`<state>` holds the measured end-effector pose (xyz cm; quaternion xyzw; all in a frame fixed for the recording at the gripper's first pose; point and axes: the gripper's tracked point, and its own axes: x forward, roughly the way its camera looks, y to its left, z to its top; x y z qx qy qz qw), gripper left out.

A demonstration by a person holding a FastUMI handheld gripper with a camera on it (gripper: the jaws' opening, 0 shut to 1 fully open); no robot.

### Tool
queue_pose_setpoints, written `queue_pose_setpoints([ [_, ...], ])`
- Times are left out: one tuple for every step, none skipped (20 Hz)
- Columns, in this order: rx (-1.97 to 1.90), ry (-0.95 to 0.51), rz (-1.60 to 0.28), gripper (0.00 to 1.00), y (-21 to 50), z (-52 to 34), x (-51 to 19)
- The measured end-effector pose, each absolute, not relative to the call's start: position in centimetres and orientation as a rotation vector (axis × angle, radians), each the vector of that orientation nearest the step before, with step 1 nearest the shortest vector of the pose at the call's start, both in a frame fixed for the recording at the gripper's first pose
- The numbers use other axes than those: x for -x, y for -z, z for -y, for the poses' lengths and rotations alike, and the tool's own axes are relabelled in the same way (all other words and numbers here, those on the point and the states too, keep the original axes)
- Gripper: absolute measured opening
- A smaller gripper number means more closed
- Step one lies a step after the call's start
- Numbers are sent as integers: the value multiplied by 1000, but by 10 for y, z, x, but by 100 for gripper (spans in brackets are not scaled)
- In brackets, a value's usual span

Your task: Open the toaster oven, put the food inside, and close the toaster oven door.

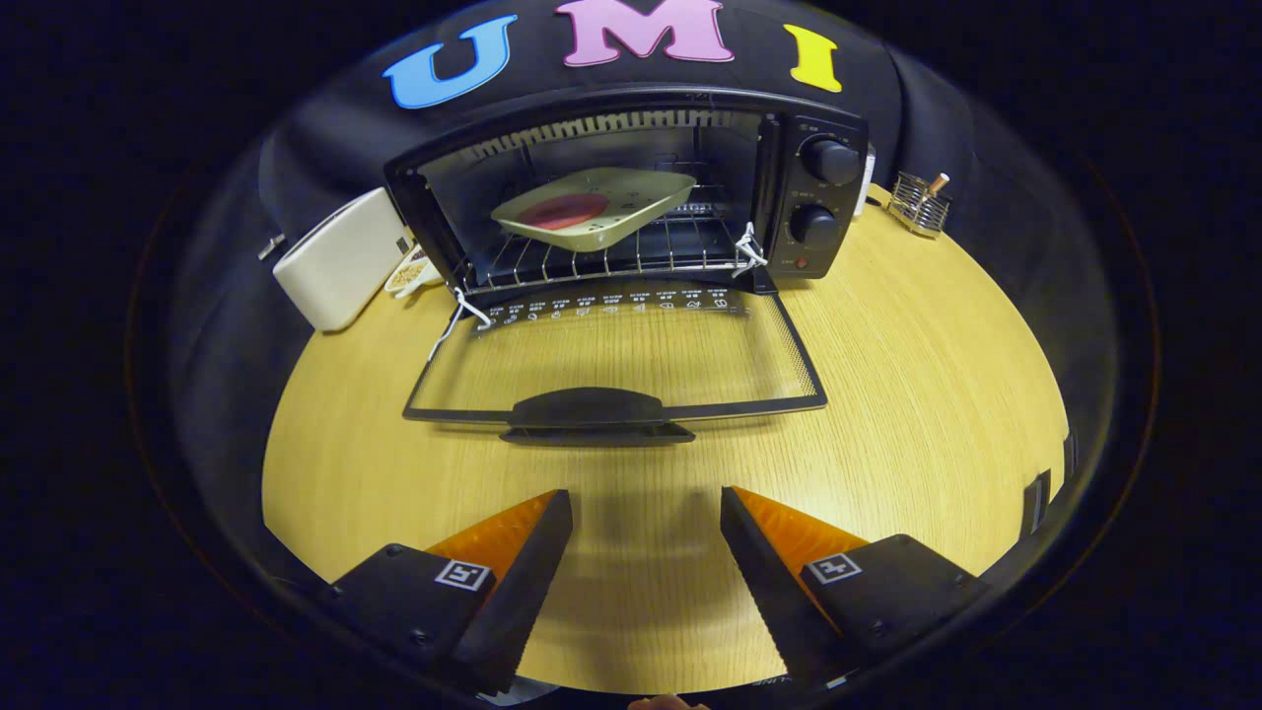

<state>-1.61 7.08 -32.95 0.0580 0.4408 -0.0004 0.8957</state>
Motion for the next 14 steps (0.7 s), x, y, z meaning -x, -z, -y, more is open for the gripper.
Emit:
queue_pose_setpoints([
  [-105,5,-924,100,336,-70,14],
  [-94,11,-938,100,341,-70,13],
  [-72,22,-930,100,343,-68,9],
  [-57,16,-907,100,342,-69,1],
  [-54,1,-909,100,341,-73,0],
  [-61,5,-898,100,340,-77,-4],
  [-64,9,-901,100,341,-78,-8],
  [-68,16,-891,100,340,-79,-14],
  [-77,22,-893,100,341,-81,-18],
  [-84,34,-896,100,340,-82,-19],
  [-80,35,-900,100,341,-82,-18],
  [-70,30,-881,100,339,-82,-20],
  [-61,23,-869,100,339,-82,-20],
  [-60,20,-865,99,338,-82,-20],
])
